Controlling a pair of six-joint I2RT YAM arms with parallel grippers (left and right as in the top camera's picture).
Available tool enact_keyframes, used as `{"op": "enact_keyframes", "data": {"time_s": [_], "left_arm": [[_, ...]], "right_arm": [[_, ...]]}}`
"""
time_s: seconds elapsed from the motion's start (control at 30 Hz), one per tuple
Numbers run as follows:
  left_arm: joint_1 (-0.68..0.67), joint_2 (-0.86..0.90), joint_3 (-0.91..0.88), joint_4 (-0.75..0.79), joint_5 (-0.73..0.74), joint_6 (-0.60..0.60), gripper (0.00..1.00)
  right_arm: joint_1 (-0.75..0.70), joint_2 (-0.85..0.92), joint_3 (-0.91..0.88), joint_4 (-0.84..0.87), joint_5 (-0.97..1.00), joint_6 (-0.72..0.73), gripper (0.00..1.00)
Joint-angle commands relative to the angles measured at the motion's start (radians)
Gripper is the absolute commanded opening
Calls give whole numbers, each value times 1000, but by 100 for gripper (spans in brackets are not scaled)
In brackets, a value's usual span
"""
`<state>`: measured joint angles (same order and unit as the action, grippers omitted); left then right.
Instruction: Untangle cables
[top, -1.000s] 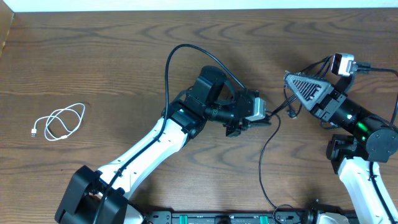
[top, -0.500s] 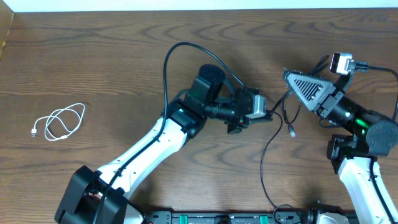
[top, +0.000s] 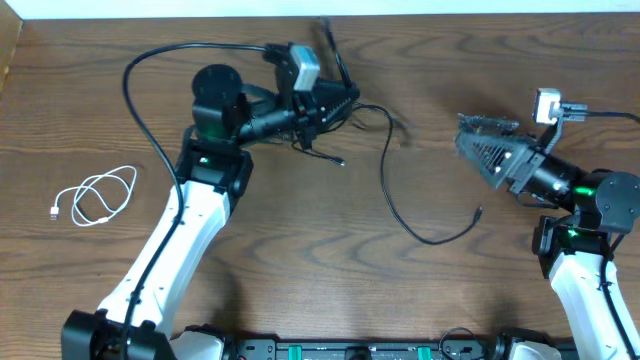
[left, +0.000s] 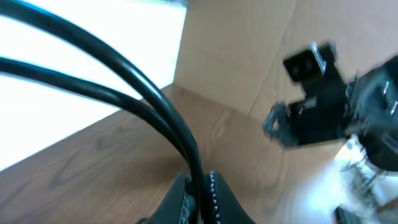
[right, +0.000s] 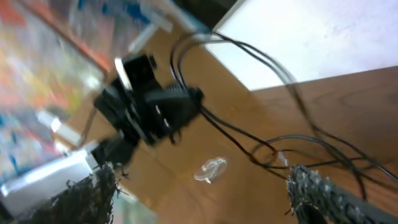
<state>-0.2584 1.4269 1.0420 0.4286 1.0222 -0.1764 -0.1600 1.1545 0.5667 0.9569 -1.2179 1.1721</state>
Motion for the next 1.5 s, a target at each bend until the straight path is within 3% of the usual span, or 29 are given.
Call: {"op": "enact_keyframes", "data": {"time_s": [0.0,0.17,0.3,0.37,0.5,0.7,0.93,1.23,1.33,1.4,1.43,1.47], "left_arm": [[-9,-51,9,48,16,-174,7],[-46,-101,9,137,16,-208,7],[-60,-135,9,166,16,-228,7],[-62,-150,9,199,16,-284,8],[-62,-155,9,300,16,-414,7],[-62,-155,9,397,25,-562,7],[-62,-155,9,599,118,-750,7],[-62,-155,9,644,149,-772,7],[-62,-155,9,644,148,-776,8],[-62,-155,9,644,148,-776,7],[-62,-155,9,644,145,-775,8],[-61,-155,9,644,140,-775,7]], "right_arm": [[27,-4,8,-54,-77,-256,84],[68,-4,8,-219,-74,-521,87],[98,-4,8,-309,-60,-740,82],[132,-4,8,-391,-26,-905,79],[209,0,8,-541,82,-1102,84],[294,26,8,-597,172,-1206,84],[358,95,8,-595,323,-1275,72],[358,179,8,-565,396,-1286,64],[358,203,8,-564,413,-1286,55],[358,229,8,-566,415,-1286,12],[358,235,8,-569,415,-1286,3],[358,242,8,-578,415,-1286,1]]}}
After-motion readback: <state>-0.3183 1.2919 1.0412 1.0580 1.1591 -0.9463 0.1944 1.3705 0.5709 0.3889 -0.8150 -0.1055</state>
